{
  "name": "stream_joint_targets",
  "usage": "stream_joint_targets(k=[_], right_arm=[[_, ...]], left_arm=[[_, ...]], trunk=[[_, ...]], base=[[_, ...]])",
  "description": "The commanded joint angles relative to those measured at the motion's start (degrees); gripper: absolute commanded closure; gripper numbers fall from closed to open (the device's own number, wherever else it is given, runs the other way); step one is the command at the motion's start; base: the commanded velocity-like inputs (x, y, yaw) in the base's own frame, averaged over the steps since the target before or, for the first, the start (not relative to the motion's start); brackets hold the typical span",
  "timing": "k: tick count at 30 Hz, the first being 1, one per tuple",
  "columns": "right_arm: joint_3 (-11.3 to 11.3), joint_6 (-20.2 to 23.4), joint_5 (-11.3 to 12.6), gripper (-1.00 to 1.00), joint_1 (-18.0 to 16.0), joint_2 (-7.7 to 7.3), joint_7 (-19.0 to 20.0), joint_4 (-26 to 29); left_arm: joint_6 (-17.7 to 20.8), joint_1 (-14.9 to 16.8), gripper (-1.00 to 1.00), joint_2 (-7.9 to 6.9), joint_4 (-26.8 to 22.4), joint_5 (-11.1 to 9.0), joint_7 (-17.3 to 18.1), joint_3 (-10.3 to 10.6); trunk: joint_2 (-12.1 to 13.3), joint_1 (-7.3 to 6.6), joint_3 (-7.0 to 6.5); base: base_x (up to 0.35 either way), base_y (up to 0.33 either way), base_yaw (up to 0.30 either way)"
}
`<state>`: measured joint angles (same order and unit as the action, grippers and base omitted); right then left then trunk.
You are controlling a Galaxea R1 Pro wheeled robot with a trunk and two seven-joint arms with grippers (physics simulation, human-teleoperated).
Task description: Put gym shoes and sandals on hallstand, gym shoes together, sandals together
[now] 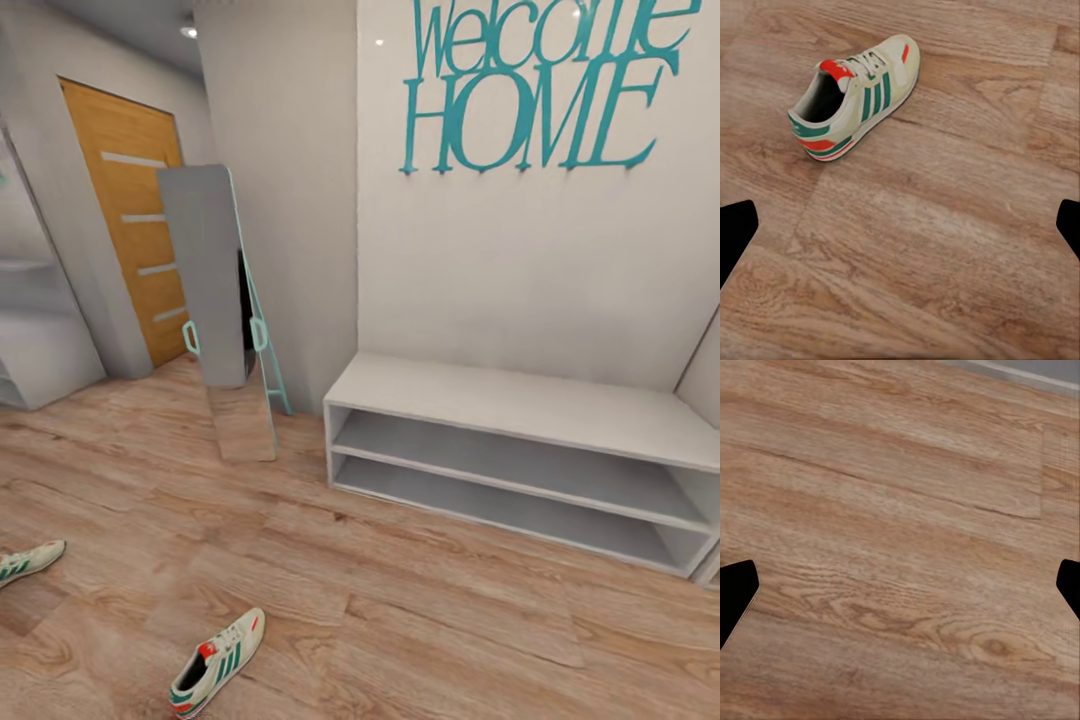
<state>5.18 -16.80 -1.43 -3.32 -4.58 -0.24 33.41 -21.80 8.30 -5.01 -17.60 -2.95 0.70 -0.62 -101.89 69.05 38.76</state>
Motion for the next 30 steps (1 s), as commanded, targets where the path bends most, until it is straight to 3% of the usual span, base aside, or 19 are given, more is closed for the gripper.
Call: stream_joint_targets(k=[1, 30], right_arm=[[0.09, -0.17, -0.15, -1.00, -0.02, 0.01, -0.02, -0.02], [0.09, -0.17, -0.15, -1.00, -0.02, 0.01, -0.02, -0.02]], left_arm=[[-0.17, 0.05, -1.00, 0.00, 0.07, -0.30, 0.08, 0.00], [-0.19, 0.05, -1.00, 0.00, 0.02, -0.31, 0.04, 0.00]], trunk=[[-0.44, 0.22, 0.20], [-11.27, 6.15, 3.99]], base=[[0.000, 0.000, 0.275], [0.000, 0.000, 0.275]])
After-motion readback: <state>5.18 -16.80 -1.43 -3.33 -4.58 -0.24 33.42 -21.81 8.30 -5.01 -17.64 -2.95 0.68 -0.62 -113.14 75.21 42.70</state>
